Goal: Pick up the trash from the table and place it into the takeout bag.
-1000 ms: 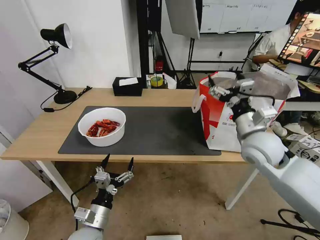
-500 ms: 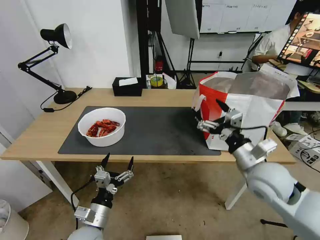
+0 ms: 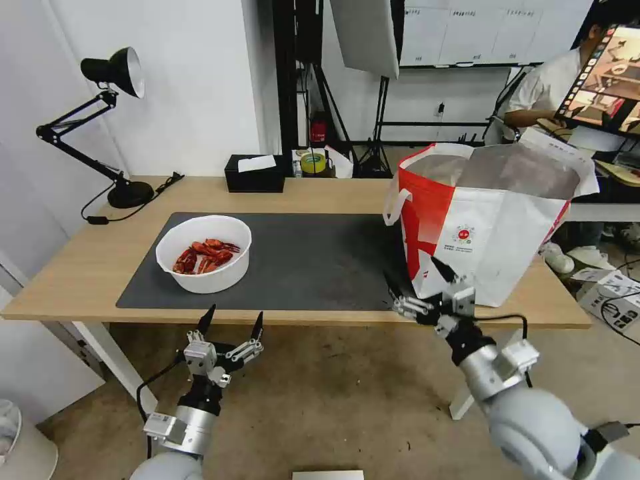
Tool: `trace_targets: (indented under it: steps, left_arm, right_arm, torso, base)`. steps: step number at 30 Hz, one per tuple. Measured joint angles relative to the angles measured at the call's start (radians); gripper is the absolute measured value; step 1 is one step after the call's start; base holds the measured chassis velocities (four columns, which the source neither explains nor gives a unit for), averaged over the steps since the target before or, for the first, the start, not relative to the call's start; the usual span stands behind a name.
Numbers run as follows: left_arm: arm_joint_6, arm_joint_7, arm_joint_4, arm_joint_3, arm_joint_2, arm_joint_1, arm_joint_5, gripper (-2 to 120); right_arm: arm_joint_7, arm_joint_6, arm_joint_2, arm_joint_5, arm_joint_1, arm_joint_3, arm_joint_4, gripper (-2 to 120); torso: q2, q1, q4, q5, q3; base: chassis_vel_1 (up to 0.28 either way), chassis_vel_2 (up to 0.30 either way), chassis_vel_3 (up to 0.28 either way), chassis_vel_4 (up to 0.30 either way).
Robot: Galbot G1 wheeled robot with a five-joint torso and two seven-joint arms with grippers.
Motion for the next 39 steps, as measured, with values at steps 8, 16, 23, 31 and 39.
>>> trace_targets:
  steps: [8, 16, 23, 31, 39]
  left_arm:
    - [-0.002, 0.000, 0.002, -0.002, -0.002, 0.002, -0.001, 100]
    - [-0.003, 0.001, 0.003, -0.007, 0.000, 0.007, -0.001, 100]
    - [-0.006, 0.002, 0.003, -0.008, -0.002, 0.011, -0.001, 100]
    - [-0.006, 0.002, 0.001, -0.009, -0.003, 0.012, -0.001, 100]
    - [-0.009, 0.002, 0.001, -0.010, -0.006, 0.015, 0.001, 100]
  right_arm:
    - [0.069, 0.009, 0.035, -0.054, -0.084, 0.007, -0.013, 100]
    - [0.151, 0.010, 0.062, -0.098, -0.140, 0.009, -0.016, 100]
    - [0.228, -0.022, 0.078, -0.109, -0.170, -0.003, -0.001, 100]
    - [0.278, -0.037, 0.092, -0.108, -0.193, -0.010, 0.007, 100]
    - [0.287, -0.050, 0.103, -0.119, -0.209, -0.011, 0.012, 100]
  torso:
    - [0.000, 0.000, 0.0000, 0.0000, 0.000]
    - [0.000, 0.000, 0.0000, 0.0000, 0.000]
    - [0.000, 0.000, 0.0001, 0.0000, 0.000]
    - [0.000, 0.000, 0.0001, 0.0000, 0.000]
    - [0.000, 0.000, 0.0000, 0.0000, 0.000]
  base:
    - [0.000, 0.000, 0.000, 0.000]
    - [0.000, 0.000, 0.000, 0.000]
    - [0.000, 0.000, 0.000, 0.000]
    - [0.000, 0.000, 0.000, 0.000]
    - [0.000, 0.000, 0.000, 0.000]
